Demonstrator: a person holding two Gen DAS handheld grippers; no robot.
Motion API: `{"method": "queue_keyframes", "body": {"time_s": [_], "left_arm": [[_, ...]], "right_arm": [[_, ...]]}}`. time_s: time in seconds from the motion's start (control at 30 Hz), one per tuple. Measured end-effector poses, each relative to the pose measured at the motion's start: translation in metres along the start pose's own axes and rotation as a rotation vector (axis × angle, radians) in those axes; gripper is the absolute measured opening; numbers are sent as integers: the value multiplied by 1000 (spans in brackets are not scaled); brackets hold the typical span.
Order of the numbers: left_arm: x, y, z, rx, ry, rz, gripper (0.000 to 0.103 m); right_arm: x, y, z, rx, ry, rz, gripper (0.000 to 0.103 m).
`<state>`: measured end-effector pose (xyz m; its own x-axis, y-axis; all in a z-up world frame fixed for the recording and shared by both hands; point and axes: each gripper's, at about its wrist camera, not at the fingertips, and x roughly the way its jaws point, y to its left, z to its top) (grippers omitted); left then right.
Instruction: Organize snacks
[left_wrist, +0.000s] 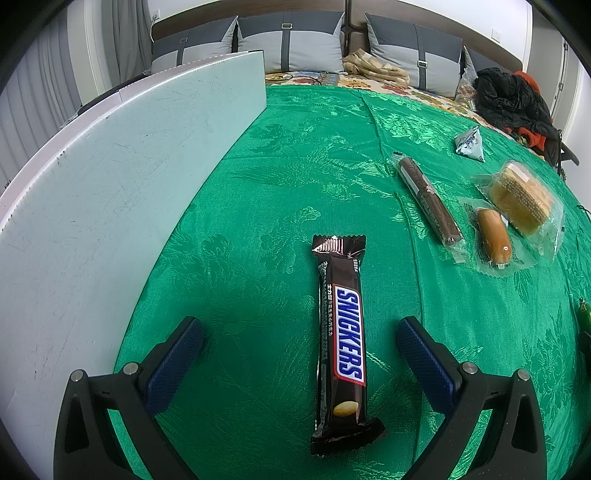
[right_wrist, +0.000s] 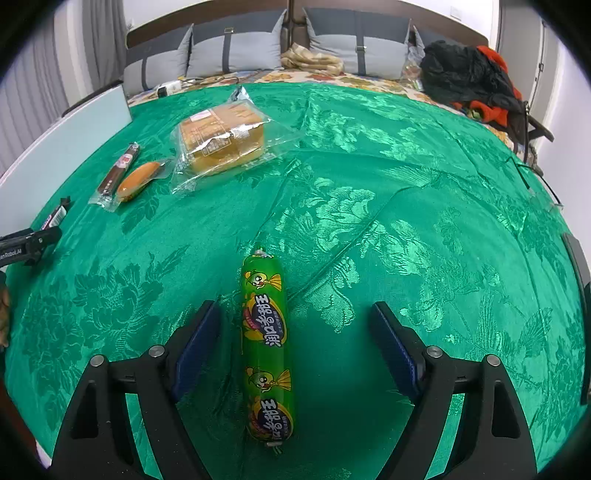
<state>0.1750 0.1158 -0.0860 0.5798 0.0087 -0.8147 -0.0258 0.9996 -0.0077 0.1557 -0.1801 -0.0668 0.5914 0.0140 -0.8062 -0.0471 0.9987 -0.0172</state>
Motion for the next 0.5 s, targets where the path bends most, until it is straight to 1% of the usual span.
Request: {"method": "queue_keyframes", "body": {"time_s": [0.4,0.43,0.47,0.5], "left_arm": [[0,0,0,5,2,-1,103],[0,-1,0,19,19,-4,103],[0,-1,3,31,51,-12,103],[1,0,5,35,79,-18,99]], "right_arm": [[0,-1,0,2,2,1,85],[0,-1,0,0,6,4,86],[1,-2,2,-7,20,17,86],[1,-5,7,-27,75,54,86]]}}
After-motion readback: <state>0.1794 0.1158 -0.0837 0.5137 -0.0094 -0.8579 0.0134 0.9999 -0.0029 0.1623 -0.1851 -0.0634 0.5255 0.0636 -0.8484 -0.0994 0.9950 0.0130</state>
